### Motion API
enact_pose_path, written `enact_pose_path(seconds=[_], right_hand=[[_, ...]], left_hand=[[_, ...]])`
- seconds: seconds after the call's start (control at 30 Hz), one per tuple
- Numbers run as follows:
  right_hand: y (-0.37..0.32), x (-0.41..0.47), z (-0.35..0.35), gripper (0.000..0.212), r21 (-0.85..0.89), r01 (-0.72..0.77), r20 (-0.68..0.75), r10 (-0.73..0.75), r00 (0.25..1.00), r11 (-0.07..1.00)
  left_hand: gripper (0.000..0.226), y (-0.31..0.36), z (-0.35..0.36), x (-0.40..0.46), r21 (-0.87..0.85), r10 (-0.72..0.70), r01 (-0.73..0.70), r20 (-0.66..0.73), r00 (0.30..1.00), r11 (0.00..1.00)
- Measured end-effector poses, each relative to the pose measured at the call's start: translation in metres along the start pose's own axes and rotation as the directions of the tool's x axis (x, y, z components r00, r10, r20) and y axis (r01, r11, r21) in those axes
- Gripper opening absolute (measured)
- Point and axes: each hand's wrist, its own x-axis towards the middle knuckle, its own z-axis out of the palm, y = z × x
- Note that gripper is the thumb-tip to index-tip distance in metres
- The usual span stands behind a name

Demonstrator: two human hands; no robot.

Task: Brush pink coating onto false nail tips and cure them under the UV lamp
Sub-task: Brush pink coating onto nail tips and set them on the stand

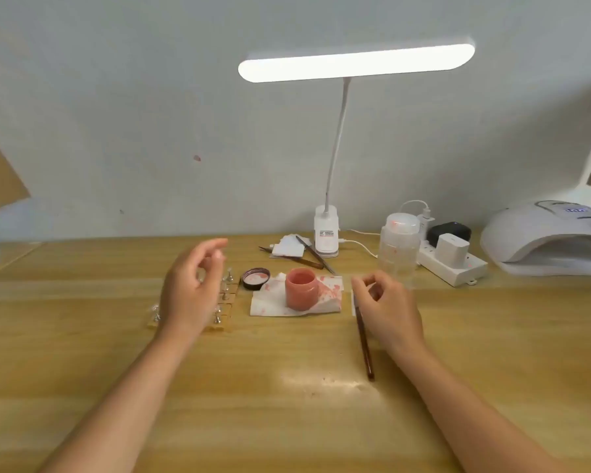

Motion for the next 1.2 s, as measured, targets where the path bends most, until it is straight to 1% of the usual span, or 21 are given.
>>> enact_pose_path(seconds=[0.1, 0.17, 0.23, 0.27, 0.37, 0.47, 0.5, 0.53, 0.57, 0.6, 0.63, 0.67, 0.7, 0.73, 0.77, 0.8, 0.9, 1.0, 1.07, 1.13, 1.2], right_hand=[[0.002, 0.000, 0.002, 0.027, -0.234, 0.064, -0.048, -0.077, 0.996, 0.970], [0.003, -0.002, 0.001, 0.025, -0.330, 0.103, -0.006, -0.111, 0.994, 0.938], [0.002, -0.001, 0.001, 0.023, -0.454, 0.101, 0.060, -0.083, 0.995, 0.885], [0.001, 0.000, 0.001, 0.021, -0.536, 0.115, 0.112, -0.065, 0.992, 0.836], [-0.005, 0.000, 0.002, 0.015, -0.635, 0.179, 0.215, -0.050, 0.975, 0.751], [-0.009, 0.000, -0.001, 0.013, -0.624, 0.239, 0.298, -0.057, 0.953, 0.744], [-0.010, 0.000, -0.002, 0.011, -0.590, 0.240, 0.306, -0.062, 0.950, 0.771], [-0.011, 0.000, -0.004, 0.010, -0.516, 0.216, 0.291, -0.068, 0.954, 0.829], [-0.012, 0.000, -0.005, 0.011, -0.379, 0.178, 0.245, -0.087, 0.966, 0.908], [-0.014, 0.001, -0.006, 0.017, -0.194, 0.119, 0.175, -0.085, 0.981, 0.974], [-0.016, 0.003, -0.007, 0.023, 0.034, 0.041, 0.106, -0.045, 0.993, 0.999], [-0.019, 0.004, -0.008, 0.029, 0.275, -0.041, 0.075, 0.021, 0.997, 0.961], [-0.023, 0.005, -0.008, 0.034, 0.485, -0.113, 0.077, 0.086, 0.993, 0.867], [-0.027, 0.005, -0.007, 0.037, 0.631, -0.158, 0.095, 0.126, 0.987, 0.760], [-0.030, 0.004, -0.005, 0.037, 0.700, -0.169, 0.103, 0.136, 0.985, 0.693], [-0.032, 0.001, -0.002, 0.035, 0.705, -0.153, 0.094, 0.122, 0.988, 0.693], [-0.031, -0.009, 0.009, 0.023, 0.540, 0.010, -0.019, 0.000, 1.000, 0.841], [-0.032, -0.017, 0.015, 0.012, 0.454, 0.134, -0.093, -0.103, 0.990, 0.881], [-0.033, -0.021, 0.019, 0.019, 0.420, 0.183, -0.102, -0.155, 0.983, 0.889], [-0.032, -0.023, 0.022, 0.031, 0.391, 0.223, -0.087, -0.205, 0.975, 0.893], [-0.028, -0.023, 0.023, 0.036, 0.409, 0.224, -0.069, -0.215, 0.974, 0.884]], left_hand=[[0.024, -0.030, -0.027, 0.003, 0.162, 0.038, -0.033, -0.024, 0.999, 0.986], [0.027, -0.053, -0.044, -0.002, 0.199, 0.014, -0.009, -0.026, 1.000, 0.980], [0.030, -0.066, -0.055, -0.007, 0.215, -0.056, 0.062, -0.033, 0.998, 0.975], [0.031, -0.071, -0.058, -0.007, 0.219, -0.099, 0.106, -0.041, 0.994, 0.970], [0.035, -0.083, -0.062, -0.006, 0.114, -0.267, 0.272, -0.056, 0.962, 0.955], [0.031, -0.090, -0.059, -0.005, 0.018, -0.394, 0.394, 0.017, 0.919, 0.919], [0.030, -0.092, -0.059, -0.005, 0.022, -0.420, 0.419, 0.057, 0.906, 0.908], [0.029, -0.093, -0.059, -0.005, 0.039, -0.433, 0.431, 0.090, 0.897, 0.902], [0.029, -0.094, -0.061, -0.005, 0.051, -0.438, 0.435, 0.115, 0.891, 0.899], [0.029, -0.095, -0.063, -0.004, 0.056, -0.439, 0.436, 0.135, 0.888, 0.898], [0.031, -0.095, -0.066, -0.003, 0.057, -0.440, 0.437, 0.157, 0.884, 0.898], [0.032, -0.096, -0.069, -0.002, 0.054, -0.441, 0.439, 0.184, 0.878, 0.897], [0.034, -0.096, -0.073, -0.002, 0.048, -0.442, 0.443, 0.221, 0.869, 0.895], [0.037, -0.097, -0.076, -0.003, 0.042, -0.440, 0.445, 0.261, 0.859, 0.895], [0.040, -0.097, -0.079, -0.003, 0.036, -0.435, 0.446, 0.300, 0.849, 0.894], [0.043, -0.097, -0.081, -0.004, 0.031, -0.430, 0.446, 0.330, 0.840, 0.894], [0.050, -0.096, -0.088, -0.003, 0.038, -0.427, 0.448, 0.385, 0.818, 0.893], [0.060, -0.095, -0.091, -0.003, 0.074, -0.439, 0.448, 0.395, 0.807, 0.891], [0.061, -0.092, -0.091, -0.004, 0.108, -0.436, 0.430, 0.385, 0.813, 0.897], [0.056, -0.089, -0.089, -0.005, 0.124, -0.431, 0.418, 0.389, 0.814, 0.900], [0.051, -0.088, -0.089, -0.007, 0.133, -0.422, 0.405, 0.404, 0.811, 0.905]])
